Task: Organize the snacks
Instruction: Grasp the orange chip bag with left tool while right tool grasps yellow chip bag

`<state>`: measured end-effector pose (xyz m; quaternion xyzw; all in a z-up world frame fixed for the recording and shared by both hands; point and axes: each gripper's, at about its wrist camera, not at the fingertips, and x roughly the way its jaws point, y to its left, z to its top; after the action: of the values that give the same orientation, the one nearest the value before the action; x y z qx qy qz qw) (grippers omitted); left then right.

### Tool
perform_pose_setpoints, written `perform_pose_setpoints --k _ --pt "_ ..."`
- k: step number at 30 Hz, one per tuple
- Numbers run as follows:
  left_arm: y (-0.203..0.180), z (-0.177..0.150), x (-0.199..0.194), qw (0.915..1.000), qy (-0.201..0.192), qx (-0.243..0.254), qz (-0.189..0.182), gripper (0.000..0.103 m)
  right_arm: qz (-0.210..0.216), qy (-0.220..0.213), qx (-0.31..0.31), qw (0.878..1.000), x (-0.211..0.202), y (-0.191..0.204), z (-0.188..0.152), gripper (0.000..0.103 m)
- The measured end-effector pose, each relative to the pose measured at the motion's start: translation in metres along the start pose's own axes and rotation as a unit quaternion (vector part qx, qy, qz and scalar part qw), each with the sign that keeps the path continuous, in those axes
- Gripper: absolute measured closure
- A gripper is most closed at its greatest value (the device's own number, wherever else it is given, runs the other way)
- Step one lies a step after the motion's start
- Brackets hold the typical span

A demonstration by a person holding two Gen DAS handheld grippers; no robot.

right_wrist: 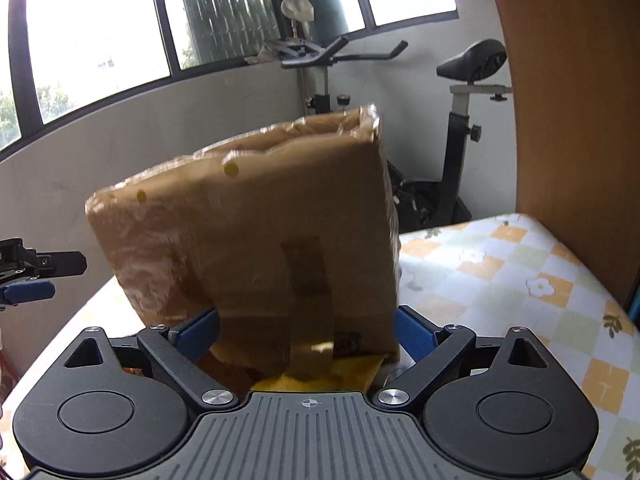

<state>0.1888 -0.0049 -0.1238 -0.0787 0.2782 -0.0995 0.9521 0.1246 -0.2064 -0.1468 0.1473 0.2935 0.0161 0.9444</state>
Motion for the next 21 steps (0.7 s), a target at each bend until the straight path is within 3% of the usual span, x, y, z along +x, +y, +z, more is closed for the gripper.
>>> perform_pose_setpoints --k 9,14,16,19,21 --pt "-0.006 -0.021 0.035 0.9981 0.057 0.018 -0.015 0.006 -0.018 0.049 0.002 0.999 0.042 0.001 -0.023 0.017" --pt "-0.01 -0.037 0.05 0.9956 0.086 0.033 -0.016 0.006 -0.008 0.055 0.034 0.998 0.039 -0.006 -0.035 0.019" --pt "-0.01 -0.044 0.053 0.9951 0.093 0.028 -0.022 0.006 0.003 0.055 0.037 0.998 0.036 -0.009 -0.038 0.025" --pt "-0.013 -0.049 0.059 0.9946 0.097 0.017 -0.032 0.012 0.014 0.056 0.035 0.998 0.033 -0.011 -0.041 0.031" --pt "-0.014 -0.051 0.06 0.9941 0.1 0.012 -0.041 0.025 0.017 0.055 0.037 0.998 0.032 -0.011 -0.042 0.035"
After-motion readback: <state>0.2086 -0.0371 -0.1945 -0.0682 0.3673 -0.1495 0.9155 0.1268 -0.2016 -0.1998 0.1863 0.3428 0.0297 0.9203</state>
